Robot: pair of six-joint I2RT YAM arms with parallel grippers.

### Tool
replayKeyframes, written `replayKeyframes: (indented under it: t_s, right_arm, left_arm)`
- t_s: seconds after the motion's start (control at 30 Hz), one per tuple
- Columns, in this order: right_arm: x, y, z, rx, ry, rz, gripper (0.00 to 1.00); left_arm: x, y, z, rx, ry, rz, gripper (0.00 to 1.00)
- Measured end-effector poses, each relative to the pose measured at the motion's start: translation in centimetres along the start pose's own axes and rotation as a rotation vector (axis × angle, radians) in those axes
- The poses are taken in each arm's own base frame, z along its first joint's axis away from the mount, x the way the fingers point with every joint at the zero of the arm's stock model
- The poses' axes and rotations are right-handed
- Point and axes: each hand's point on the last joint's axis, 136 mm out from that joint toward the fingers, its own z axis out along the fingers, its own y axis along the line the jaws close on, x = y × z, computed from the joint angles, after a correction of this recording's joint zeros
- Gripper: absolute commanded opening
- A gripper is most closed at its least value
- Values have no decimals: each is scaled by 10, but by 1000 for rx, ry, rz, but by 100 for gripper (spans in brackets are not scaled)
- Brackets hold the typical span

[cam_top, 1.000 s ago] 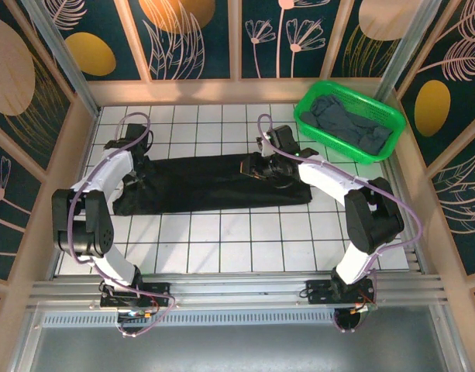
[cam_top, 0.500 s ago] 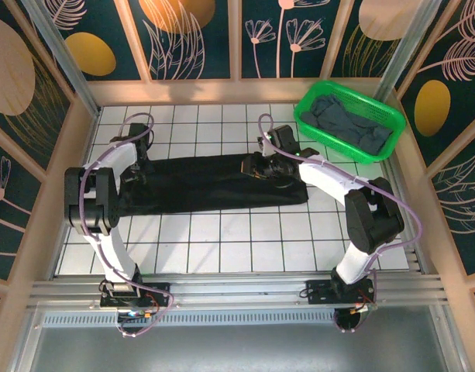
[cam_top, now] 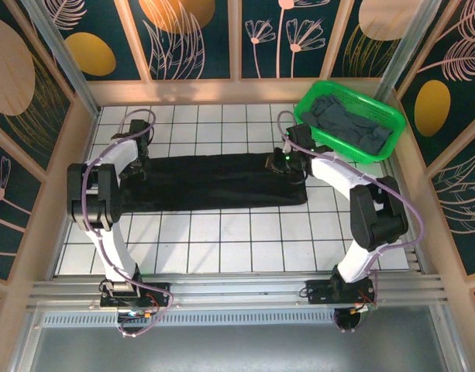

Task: Fold and stack the t-shirts

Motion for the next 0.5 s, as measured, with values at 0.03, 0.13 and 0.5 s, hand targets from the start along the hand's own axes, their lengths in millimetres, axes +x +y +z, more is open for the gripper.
replayKeyframes:
  t_s: [0.03,0.13,0.5]
  right_arm:
    - [-5,-7,-1,25,-10,2,6]
    - [-28,-24,4,103,-39,2,3]
    - [-38,-82,72,353,92,-53,0]
  left_arm:
    - [-3,1,-9,18,-16,-22,45]
    - [-5,5,-50,143,-60,-125,38]
    - [71,-30,-14,291,220,-314,35]
